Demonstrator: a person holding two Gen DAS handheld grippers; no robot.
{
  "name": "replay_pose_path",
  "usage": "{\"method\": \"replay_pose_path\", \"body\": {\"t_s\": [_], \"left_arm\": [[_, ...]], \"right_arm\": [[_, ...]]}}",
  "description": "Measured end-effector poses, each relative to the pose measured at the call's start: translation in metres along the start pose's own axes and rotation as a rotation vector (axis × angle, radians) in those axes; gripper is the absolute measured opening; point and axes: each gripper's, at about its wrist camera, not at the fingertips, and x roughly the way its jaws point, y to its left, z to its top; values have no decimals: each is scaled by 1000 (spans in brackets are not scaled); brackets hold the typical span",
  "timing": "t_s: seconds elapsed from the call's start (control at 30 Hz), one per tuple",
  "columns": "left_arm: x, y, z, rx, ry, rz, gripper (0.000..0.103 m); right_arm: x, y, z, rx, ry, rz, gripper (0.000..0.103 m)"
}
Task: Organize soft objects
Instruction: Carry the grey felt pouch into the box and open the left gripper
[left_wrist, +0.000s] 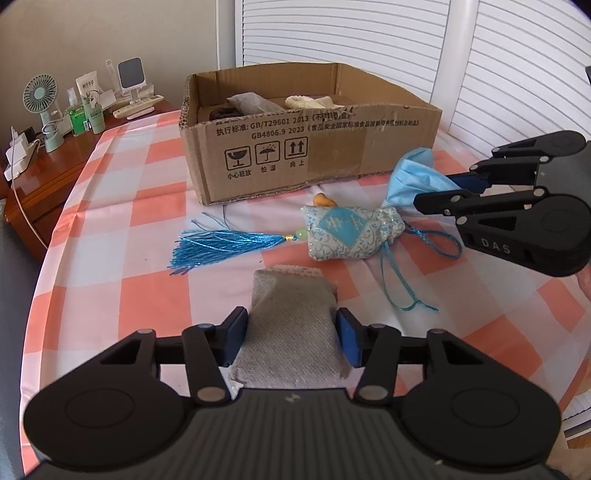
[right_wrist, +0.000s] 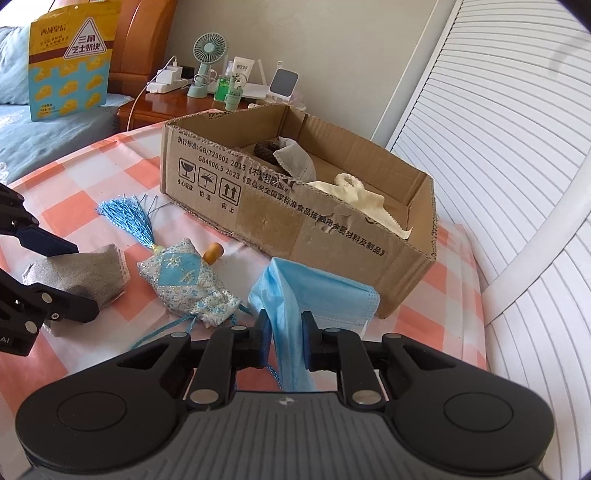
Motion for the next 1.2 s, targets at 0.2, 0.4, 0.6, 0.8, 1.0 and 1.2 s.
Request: {"method": "replay_pose_path", "body": {"t_s": [0.2,0.4,0.6,0.8,1.0,1.2], "left_arm": [[-4,3,0,-9,1,-16,39],[-12,4,1,18,10,-31,37],[-24,9,6,32,10,-47,37],[-41,15,26,66,-13,-56,36],[-59,16,72,134,-100,-45,37],[-49,12,132,196,-179,-21,37]], "right_arm": [[-17,-2,-4,-2,-17,-7,16],[-31,-6,-5,3,-33,-12,15],[-43,-12,-2,8,-51,-5,15],[-55,-22,5,15,-70,4,15],[-65,-35,19,27,-98,11,15],[-68,-46,35,43,-119,16,15]]}}
